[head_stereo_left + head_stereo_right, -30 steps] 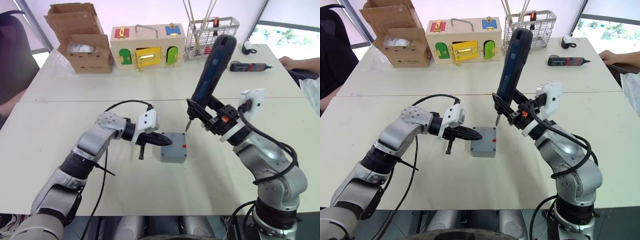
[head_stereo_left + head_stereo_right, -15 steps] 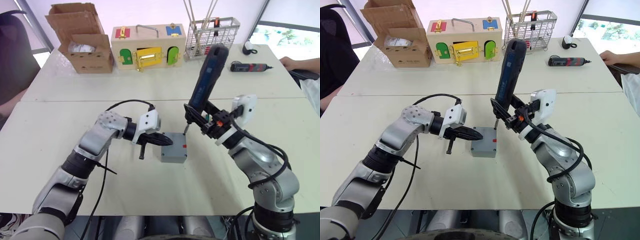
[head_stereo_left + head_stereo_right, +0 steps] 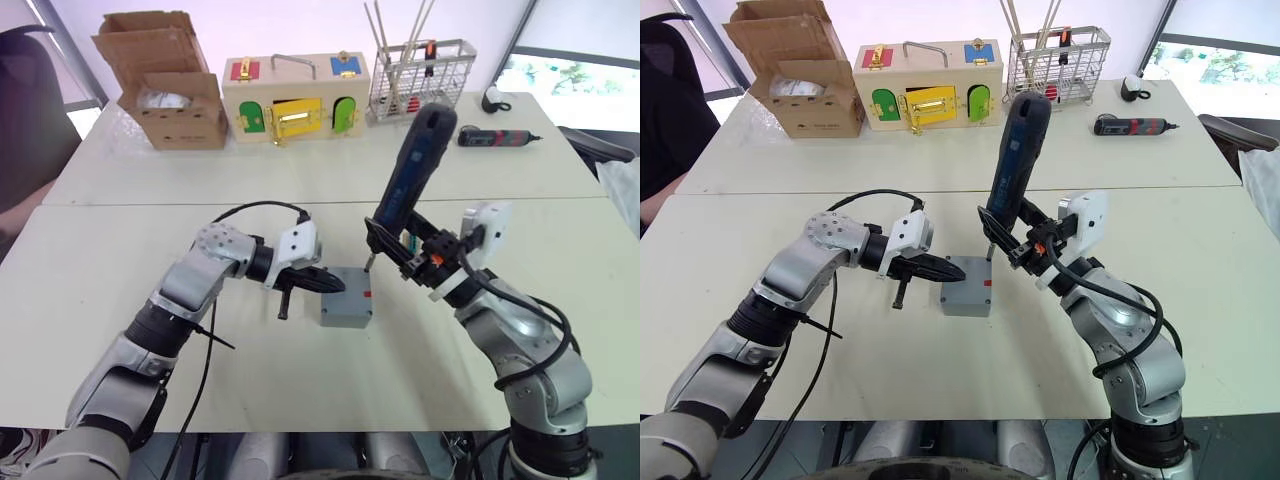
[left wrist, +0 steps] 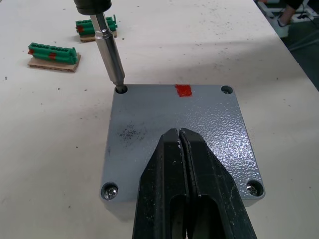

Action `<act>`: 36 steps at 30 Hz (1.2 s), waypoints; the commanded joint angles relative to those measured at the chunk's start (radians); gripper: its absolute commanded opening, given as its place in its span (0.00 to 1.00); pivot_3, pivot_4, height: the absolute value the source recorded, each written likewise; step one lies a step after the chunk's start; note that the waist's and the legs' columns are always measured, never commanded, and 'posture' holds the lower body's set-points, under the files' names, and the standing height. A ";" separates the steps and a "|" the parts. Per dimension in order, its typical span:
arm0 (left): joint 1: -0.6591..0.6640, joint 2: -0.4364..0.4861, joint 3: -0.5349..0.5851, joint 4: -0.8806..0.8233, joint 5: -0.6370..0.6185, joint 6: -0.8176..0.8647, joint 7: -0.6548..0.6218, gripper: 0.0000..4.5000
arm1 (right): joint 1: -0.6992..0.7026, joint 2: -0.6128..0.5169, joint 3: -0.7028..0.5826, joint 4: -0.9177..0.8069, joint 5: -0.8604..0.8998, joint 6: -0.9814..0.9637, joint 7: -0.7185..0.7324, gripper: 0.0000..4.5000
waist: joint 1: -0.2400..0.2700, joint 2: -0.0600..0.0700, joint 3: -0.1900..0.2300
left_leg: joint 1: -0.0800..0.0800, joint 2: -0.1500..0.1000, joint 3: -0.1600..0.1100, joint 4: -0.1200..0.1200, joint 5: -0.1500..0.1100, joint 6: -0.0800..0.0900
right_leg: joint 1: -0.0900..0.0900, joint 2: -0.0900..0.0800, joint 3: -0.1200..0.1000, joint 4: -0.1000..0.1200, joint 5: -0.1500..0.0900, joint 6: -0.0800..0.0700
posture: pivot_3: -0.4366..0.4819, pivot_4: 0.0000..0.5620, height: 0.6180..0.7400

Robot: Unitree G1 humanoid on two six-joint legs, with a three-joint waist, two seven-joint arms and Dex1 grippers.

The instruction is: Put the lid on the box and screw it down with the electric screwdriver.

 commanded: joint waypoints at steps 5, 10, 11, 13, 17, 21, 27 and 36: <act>-0.012 -0.007 -0.031 0.026 0.040 -0.026 -0.021 0.00 | 0.099 -0.045 0.134 0.030 -0.078 -0.077 0.064 0.41 | 0.001 0.000 -0.001 | 0.011 0.001 0.000 -0.003 -0.004 0.007 | 0.011 0.001 0.000 -0.003 0.000 0.000 | 0.48 0.27 1.00; -0.011 -0.015 -0.041 0.045 0.058 -0.042 -0.020 0.00 | 0.093 -0.081 0.191 0.071 -0.167 -0.124 0.077 0.41 | 0.002 -0.004 -0.006 | 0.017 0.005 -0.001 -0.003 -0.006 0.010 | 0.022 0.006 0.000 -0.014 -0.001 0.001 | 0.48 0.27 1.00; -0.011 -0.015 -0.043 0.047 0.062 -0.046 -0.019 0.00 | 0.092 -0.088 0.195 0.078 -0.177 -0.123 0.080 0.41 | 0.003 -0.005 -0.008 | 0.017 0.006 -0.001 -0.003 -0.006 0.010 | 0.022 0.007 0.000 -0.014 -0.001 0.001 | 0.48 0.27 1.00; -0.012 -0.011 -0.057 0.058 0.091 -0.076 -0.014 0.00 | 0.092 -0.112 0.204 0.086 -0.201 -0.125 0.093 0.41 | 0.003 -0.006 -0.012 | 0.017 0.006 -0.001 -0.003 -0.006 0.010 | 0.022 0.007 0.000 -0.014 -0.001 0.001 | 0.48 0.27 1.00; -0.003 -0.009 -0.072 0.068 0.119 -0.107 -0.006 0.00 | 0.098 -0.123 0.199 0.086 -0.190 -0.106 0.106 0.41 | 0.006 -0.009 -0.020 | 0.019 0.006 -0.002 -0.003 -0.007 0.010 | 0.025 0.007 0.001 -0.015 -0.001 0.001 | 0.48 0.27 1.00; 0.008 -0.014 -0.073 0.054 0.119 -0.104 0.000 0.00 | 0.106 -0.115 0.188 0.087 -0.167 -0.079 0.103 0.41 | 0.007 -0.010 -0.021 | 0.020 0.006 -0.002 -0.003 -0.007 0.011 | 0.026 0.007 0.001 -0.016 -0.001 0.001 | 0.48 0.27 1.00; 0.010 -0.015 -0.072 0.044 0.119 -0.102 0.005 0.00 | 0.118 -0.106 0.169 0.104 -0.148 -0.047 0.092 0.41 | 0.007 -0.011 -0.023 | 0.020 0.006 -0.002 -0.003 -0.007 0.011 | 0.027 0.006 0.001 -0.016 -0.001 0.001 | 0.48 0.27 1.00; 0.014 -0.019 -0.067 0.028 0.111 -0.090 0.010 0.00 | 0.117 -0.121 0.183 0.149 -0.193 -0.039 0.077 0.41 | 0.008 -0.012 -0.027 | 0.021 0.006 -0.003 -0.003 -0.008 0.012 | 0.028 0.005 0.001 -0.017 -0.001 0.001 | 0.48 0.27 1.00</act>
